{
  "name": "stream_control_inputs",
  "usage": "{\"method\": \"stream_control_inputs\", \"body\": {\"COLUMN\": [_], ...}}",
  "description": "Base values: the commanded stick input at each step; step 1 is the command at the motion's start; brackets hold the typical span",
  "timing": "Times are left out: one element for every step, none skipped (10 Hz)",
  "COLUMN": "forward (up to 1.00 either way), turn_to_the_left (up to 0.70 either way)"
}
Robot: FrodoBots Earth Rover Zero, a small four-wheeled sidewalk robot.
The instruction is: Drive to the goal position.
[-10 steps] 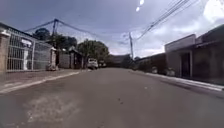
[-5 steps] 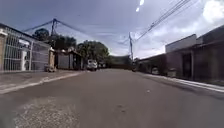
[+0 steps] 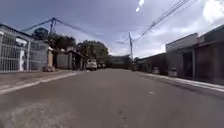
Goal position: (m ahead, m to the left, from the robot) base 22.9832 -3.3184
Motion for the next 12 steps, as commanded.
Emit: {"method": "stream_control_inputs", "body": {"forward": [0.45, 0.45, 0.45, 0.45, 0.45, 0.45, 0.45, 0.45, 0.45, 0.45, 0.45, 0.45], "turn_to_the_left": [0.0, 0.0, 0.0, 0.0, 0.0, 0.0, 0.0, 0.0, 0.0, 0.0, 0.0, 0.0]}}
